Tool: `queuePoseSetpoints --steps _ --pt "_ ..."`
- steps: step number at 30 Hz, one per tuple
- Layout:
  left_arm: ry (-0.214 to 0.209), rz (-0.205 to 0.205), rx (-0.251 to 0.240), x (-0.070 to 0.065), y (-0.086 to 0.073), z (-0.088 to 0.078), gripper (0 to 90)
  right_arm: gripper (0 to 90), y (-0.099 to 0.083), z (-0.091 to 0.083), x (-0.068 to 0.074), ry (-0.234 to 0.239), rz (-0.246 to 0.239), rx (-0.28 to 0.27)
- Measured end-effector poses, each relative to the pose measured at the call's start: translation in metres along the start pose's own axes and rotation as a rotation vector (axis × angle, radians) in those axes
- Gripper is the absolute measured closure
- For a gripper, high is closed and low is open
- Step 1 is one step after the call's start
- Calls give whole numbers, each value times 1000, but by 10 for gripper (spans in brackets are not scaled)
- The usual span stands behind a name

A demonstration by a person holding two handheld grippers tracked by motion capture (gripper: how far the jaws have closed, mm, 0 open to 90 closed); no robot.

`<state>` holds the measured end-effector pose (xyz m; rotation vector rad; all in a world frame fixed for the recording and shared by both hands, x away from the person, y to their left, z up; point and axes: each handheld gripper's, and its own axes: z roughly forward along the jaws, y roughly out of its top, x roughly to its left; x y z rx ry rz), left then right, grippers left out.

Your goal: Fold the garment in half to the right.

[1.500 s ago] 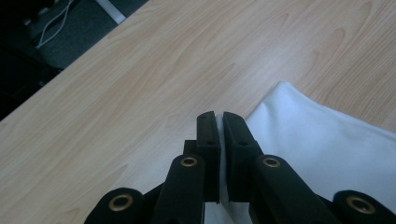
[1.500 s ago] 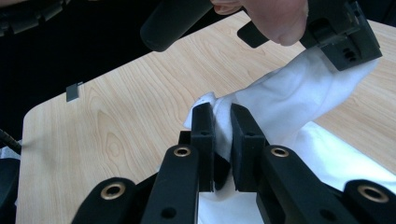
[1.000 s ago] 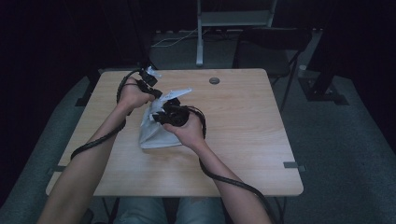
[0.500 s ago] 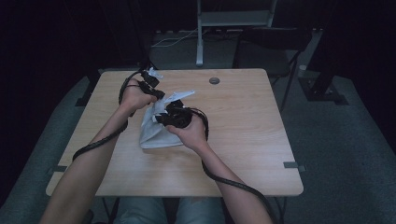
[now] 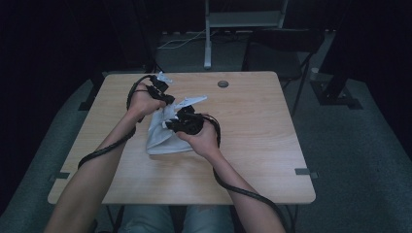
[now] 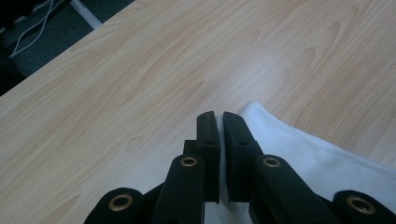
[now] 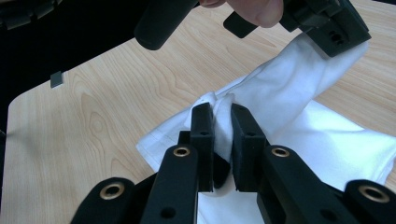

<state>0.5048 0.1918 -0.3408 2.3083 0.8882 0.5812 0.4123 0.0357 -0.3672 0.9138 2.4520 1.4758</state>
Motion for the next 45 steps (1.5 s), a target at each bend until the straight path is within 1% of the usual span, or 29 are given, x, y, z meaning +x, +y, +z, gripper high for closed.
queuePoseSetpoints --steps 6,12,20,22,33,45 --pt "-4 -9 -4 -1 -1 2 866 814 -4 -2 -3 -5 9 4" --pt "-8 -7 -12 -4 -1 4 865 812 -8 -3 -5 -10 15 3" --pt "-11 0 -11 -7 -1 8 865 811 -13 -3 -8 -13 22 5" --pt "-14 -3 -13 -8 -1 10 865 809 -13 -3 -8 -16 24 8" --pt "-6 5 -2 -12 -2 16 865 808 -18 -4 -11 -20 31 13" --pt "-3 8 -2 -14 -3 17 865 806 -19 -3 -10 -21 30 13"
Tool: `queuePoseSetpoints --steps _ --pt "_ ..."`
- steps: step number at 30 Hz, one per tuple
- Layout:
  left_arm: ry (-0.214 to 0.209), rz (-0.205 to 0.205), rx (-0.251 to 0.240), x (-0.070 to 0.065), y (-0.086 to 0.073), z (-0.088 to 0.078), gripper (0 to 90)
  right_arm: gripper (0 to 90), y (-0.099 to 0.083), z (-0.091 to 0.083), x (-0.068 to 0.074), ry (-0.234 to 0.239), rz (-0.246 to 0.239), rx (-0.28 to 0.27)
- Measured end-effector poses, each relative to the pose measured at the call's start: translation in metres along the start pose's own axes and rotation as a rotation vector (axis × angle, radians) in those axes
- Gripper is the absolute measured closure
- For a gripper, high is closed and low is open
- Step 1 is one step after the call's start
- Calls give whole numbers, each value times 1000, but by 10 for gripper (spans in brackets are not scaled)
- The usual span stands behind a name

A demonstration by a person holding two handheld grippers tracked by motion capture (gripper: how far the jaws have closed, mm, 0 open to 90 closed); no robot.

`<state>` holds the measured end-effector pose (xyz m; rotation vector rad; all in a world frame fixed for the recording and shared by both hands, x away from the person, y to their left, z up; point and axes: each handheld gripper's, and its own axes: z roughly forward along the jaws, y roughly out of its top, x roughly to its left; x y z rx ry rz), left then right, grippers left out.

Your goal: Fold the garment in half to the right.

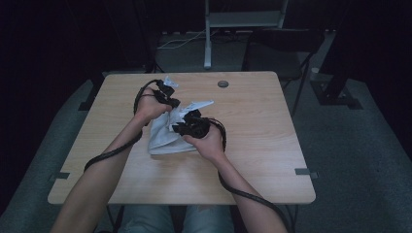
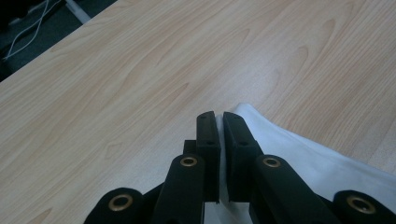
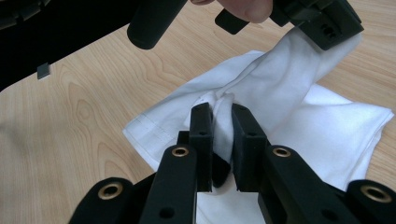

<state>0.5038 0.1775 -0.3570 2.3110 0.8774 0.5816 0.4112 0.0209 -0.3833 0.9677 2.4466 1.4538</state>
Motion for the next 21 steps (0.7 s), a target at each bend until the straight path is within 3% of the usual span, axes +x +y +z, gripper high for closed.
queuePoseSetpoints --steps 21 --pt "-2 6 9 -6 -3 8 864 801 -8 0 -3 -5 14 10"
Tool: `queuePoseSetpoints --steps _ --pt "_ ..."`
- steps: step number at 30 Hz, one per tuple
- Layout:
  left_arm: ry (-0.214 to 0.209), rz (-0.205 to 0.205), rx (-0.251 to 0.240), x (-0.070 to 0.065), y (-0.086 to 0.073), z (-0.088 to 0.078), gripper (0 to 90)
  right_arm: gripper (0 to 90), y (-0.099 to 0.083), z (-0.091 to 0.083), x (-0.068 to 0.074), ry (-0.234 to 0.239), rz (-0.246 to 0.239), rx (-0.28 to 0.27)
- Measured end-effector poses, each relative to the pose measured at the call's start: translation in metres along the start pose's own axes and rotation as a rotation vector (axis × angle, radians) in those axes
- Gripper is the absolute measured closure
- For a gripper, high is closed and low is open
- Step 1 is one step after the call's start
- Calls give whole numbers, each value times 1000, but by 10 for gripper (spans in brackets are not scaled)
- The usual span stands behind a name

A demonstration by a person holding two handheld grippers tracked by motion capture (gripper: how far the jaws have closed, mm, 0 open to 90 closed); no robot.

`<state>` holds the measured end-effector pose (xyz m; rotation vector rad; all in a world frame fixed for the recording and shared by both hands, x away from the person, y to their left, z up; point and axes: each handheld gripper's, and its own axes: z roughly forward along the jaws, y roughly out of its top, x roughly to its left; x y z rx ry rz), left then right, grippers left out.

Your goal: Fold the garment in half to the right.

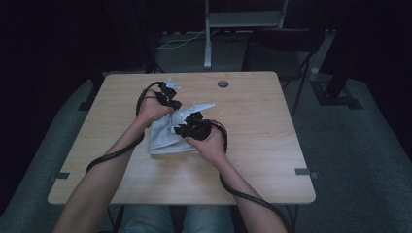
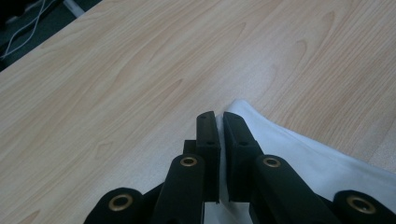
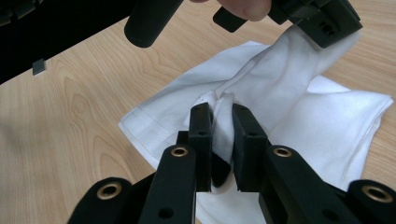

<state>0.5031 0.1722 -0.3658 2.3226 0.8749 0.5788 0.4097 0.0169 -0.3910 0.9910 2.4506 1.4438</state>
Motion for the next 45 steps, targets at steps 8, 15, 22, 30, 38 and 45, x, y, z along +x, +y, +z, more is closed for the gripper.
queuePoseSetpoints --steps 8,15,22,30,38,45 --pt "1 -7 3 -1 -1 4 865 799 -4 1 -2 -2 0 3" --pt "1 -10 5 -3 -2 7 864 794 -6 1 -3 -5 6 9" --pt "3 -15 10 -4 -4 10 864 794 -9 2 -4 -10 14 14" --pt "5 -19 12 -6 -4 14 864 789 -11 2 -5 -13 17 17" --pt "10 -21 13 -7 -5 15 863 788 -13 2 -6 -16 22 17" --pt "7 -16 17 -9 -5 18 862 783 -15 2 -7 -19 23 20"
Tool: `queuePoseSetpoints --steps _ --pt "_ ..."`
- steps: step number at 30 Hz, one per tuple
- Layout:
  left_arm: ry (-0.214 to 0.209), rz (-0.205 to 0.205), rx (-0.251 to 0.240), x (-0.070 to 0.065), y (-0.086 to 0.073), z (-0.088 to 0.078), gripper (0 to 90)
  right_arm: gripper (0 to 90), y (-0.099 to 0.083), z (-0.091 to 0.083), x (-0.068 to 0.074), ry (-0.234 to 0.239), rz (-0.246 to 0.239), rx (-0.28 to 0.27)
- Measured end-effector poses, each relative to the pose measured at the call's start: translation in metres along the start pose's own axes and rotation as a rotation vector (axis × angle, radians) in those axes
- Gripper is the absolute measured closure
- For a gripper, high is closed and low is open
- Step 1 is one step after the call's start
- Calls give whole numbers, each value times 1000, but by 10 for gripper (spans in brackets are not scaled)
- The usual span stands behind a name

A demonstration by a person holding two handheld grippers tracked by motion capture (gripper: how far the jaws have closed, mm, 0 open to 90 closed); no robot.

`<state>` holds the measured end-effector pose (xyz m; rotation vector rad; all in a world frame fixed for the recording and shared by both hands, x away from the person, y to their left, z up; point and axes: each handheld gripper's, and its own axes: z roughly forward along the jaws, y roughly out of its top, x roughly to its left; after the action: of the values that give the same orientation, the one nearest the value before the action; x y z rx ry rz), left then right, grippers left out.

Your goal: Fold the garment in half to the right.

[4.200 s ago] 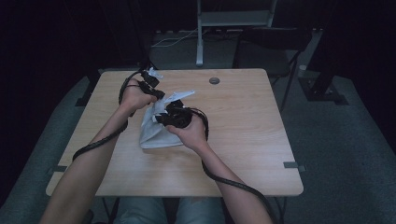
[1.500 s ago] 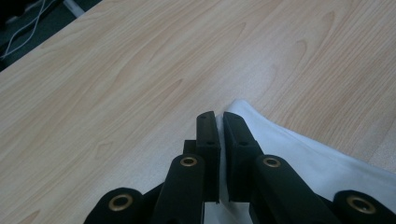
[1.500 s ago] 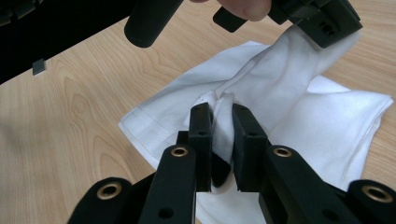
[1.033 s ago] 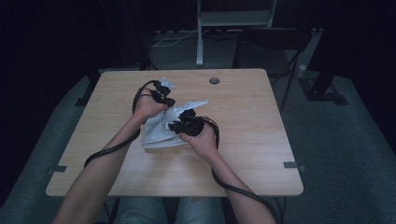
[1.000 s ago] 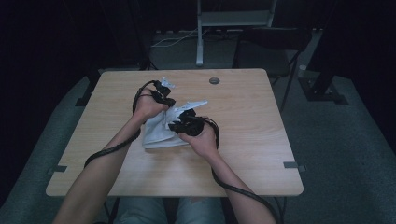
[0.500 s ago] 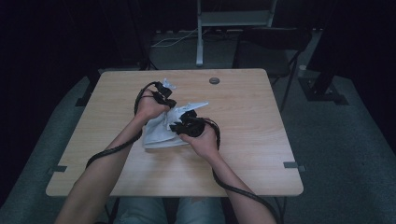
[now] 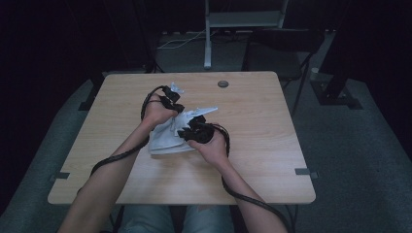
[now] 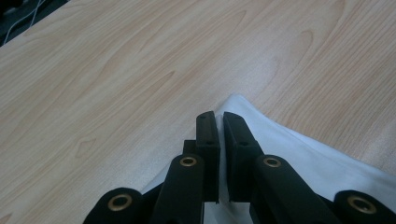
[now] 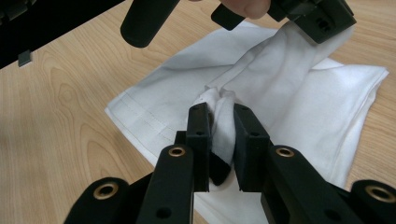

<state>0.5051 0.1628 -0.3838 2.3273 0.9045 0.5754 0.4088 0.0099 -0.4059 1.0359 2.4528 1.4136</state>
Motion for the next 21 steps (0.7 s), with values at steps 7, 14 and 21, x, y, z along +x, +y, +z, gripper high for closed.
queuePoseSetpoints --steps 7,14,21 --pt "1 3 1 -2 0 2 861 782 -4 1 -1 -3 4 2" --pt "4 7 6 -3 -1 4 861 777 -5 1 -1 -6 5 4" --pt "9 3 2 -4 -1 5 861 777 -6 2 -2 -7 8 3"
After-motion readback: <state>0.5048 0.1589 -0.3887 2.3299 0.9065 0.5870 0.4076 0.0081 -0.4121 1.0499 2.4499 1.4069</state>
